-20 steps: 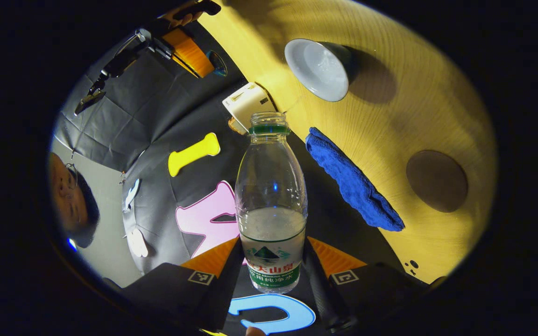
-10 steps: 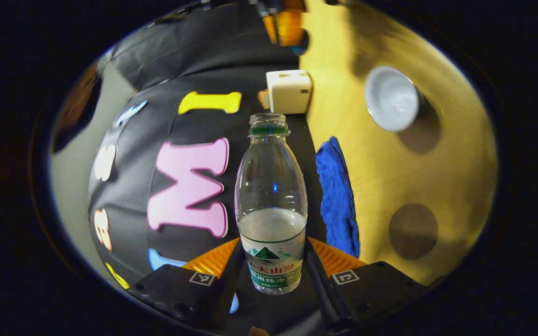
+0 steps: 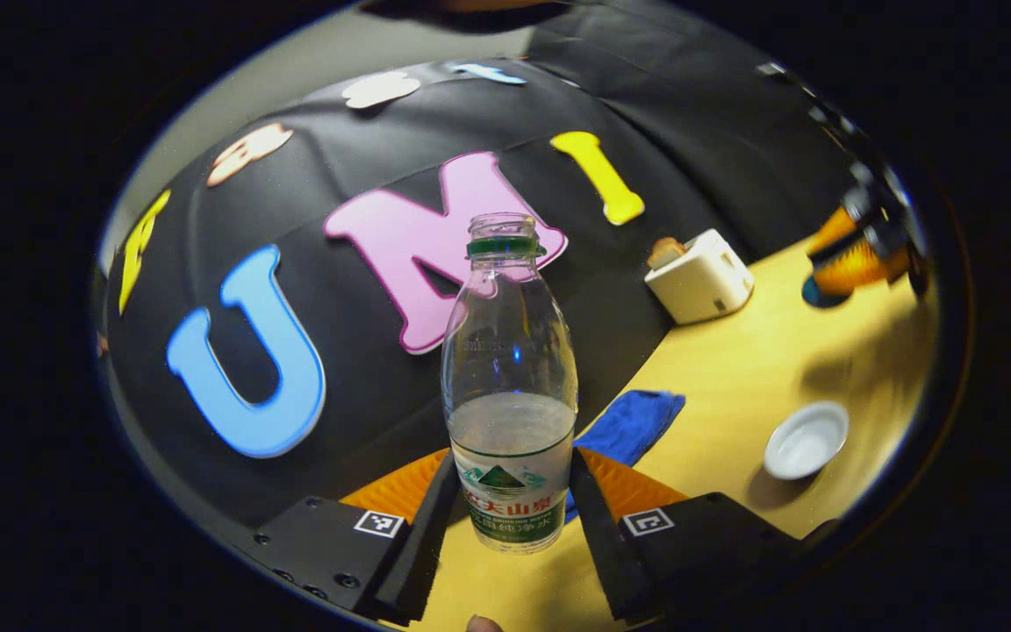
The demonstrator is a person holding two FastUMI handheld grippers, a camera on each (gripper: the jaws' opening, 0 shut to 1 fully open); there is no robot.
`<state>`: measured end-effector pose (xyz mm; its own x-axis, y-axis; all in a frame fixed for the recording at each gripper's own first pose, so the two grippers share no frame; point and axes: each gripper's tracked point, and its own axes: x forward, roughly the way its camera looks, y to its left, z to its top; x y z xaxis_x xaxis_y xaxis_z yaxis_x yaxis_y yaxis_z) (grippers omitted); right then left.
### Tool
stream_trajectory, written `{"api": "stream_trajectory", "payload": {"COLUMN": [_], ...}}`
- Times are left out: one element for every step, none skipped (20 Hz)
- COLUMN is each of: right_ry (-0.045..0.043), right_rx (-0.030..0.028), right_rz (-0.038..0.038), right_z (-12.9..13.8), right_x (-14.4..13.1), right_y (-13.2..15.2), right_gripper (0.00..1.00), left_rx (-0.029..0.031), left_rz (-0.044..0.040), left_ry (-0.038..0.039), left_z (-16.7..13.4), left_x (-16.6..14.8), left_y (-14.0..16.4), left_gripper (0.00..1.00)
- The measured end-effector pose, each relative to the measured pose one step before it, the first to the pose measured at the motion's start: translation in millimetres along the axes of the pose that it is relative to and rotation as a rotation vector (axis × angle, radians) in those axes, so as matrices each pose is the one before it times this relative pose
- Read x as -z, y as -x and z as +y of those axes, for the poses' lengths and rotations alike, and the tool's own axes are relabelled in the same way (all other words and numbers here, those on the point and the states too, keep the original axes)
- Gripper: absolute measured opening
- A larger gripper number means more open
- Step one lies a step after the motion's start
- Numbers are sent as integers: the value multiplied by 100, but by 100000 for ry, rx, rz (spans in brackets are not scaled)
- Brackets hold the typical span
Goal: Open the teacup lid with one hand, grasp the water bottle and pour water into the teacup with the other hand; after pouring, place the water bottle on the coaster and then close the teacup lid.
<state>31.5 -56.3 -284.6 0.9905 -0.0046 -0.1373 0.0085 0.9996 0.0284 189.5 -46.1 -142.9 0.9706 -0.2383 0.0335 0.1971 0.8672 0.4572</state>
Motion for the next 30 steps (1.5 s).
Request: {"api": "stream_trajectory", "payload": {"right_ry": [-119,-37,178,246,53,-56,-87,-40,-41,4,-77,-65,-208,-199,-327,-262,-130,-38,-64,-110,-130,-99,-72,-51,31,35,63,-95,-150,-247], "right_rx": [-145,-94,-100,-37,-74,-17,7,57,27,-55,-117,-2,-309,-254,-338,-245,-178,-74,-59,-18,31,-41,-8,-161,-148,-351,-292,-466,-532,-655], "right_rz": [-53,-123,-23,-40,-11,183,206,129,-6,189,65,147,82,233,223,33,61,-49,92,17,107,166,63,16,8,2,85,-74,20,-117], "right_z": [136,116,30,63,18,-5,16,31,-20,70,21,78,100,126,151,72,124,30,56,38,44,79,21,106,130,171,168,311,338,339], "right_x": [-77,-74,-62,-52,6,95,76,17,16,20,1,131,-16,33,67,11,-2,10,-27,47,-19,33,29,-44,-18,10,-32,-67,-88,-123], "right_y": [-30,-1,-71,22,2,-35,96,-47,41,-41,2,-27,58,-40,-24,-27,-22,-23,0,-39,-7,-83,-12,-137,-36,-66,-69,-19,-22,-130], "right_gripper": [26,34,34,31,29,26,26,28,30,29,28,28,27,26,26,25,25,25,25,26,26,26,26,26,26,26,27,28,29,30], "left_rx": [642,252,717,766,916,840,775,872,-8,-757,-852,-254,76,200,-793,-895,-485,244,-539,-607,-343,-255,-150,157,-34,86,-591,178,-330,-57], "left_rz": [1347,1700,1982,1246,988,875,642,938,943,1341,1261,1097,1074,570,-20,250,258,381,394,574,589,131,288,180,73,430,208,229,-47,324], "left_ry": [8135,7755,6758,5087,4136,3398,2953,3225,3266,2670,1753,1077,1015,808,19,-1,211,259,85,119,338,328,158,183,285,203,108,376,326,169], "left_z": [-138,-83,-328,-170,-303,-382,-163,-159,94,342,370,51,30,-17,203,350,10,-149,245,144,75,129,32,-54,-13,96,155,19,-67,84], "left_x": [557,654,775,470,736,715,843,636,790,798,776,678,706,307,84,184,267,98,312,253,176,7,92,-36,116,131,211,27,128,135], "left_y": [-84,-106,11,-195,14,117,86,-97,-237,-136,-223,-41,92,-90,-142,-172,-102,-46,-9,69,59,-37,-71,7,58,111,136,114,138,206], "left_gripper": [75,75,75,75,75,75,75,75,75,75,76,76,76,76,76,76,76,76,77,77,80,80,81,85,94,95,95,95,95,95]}}
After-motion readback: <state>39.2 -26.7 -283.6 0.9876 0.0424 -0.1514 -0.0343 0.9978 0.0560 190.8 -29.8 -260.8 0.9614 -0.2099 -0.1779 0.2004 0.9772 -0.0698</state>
